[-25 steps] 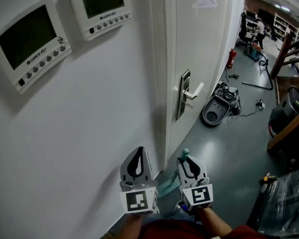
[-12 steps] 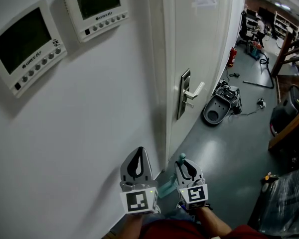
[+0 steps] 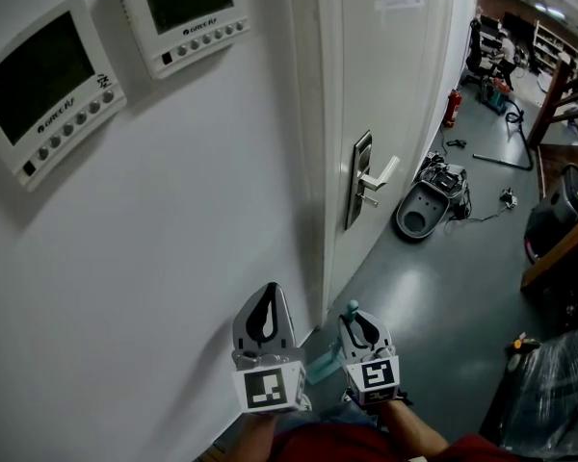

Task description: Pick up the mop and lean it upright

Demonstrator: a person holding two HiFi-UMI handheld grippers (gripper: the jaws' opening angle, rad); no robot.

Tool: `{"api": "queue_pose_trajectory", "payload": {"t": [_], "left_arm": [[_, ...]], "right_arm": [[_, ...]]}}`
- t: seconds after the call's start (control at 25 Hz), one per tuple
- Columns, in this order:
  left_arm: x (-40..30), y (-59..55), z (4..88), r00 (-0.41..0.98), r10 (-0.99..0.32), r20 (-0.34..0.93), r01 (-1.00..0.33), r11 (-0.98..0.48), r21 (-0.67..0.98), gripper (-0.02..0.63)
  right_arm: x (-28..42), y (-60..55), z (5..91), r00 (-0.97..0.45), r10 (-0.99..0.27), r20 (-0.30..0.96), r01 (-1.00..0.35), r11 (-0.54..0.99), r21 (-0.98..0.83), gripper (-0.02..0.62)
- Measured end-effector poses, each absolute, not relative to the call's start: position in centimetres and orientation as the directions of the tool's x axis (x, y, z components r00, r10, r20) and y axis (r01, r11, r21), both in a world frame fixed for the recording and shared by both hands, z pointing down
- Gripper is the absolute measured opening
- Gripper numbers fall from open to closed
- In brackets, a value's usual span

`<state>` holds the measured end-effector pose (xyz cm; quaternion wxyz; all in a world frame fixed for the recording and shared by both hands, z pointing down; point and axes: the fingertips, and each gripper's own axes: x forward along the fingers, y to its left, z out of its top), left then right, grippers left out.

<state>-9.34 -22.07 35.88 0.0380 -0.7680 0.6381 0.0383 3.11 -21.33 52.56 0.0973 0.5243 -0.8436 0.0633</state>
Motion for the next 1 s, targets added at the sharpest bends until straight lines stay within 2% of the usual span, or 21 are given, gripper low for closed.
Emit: {"api": "queue_pose_trajectory", "payload": {"t": [0.28, 1.0], "left_arm": [[-9.5, -22.2, 35.9, 0.176, -0.978, -0.111, -0.984, -0.177, 0.000, 0.014], [-9.7, -22.3, 36.0, 0.173, -0.979, -0.111, -0.985, -0.175, 0.000, 0.014]], "right_arm": [[2.8, -20.8, 54.8, -0.439, -0.851, 0.288, -0.889, 0.459, 0.002, 0.106], [1.1, -23.3, 55.4, -0.452, -0.854, 0.258, -0.883, 0.470, 0.009, 0.106]]}}
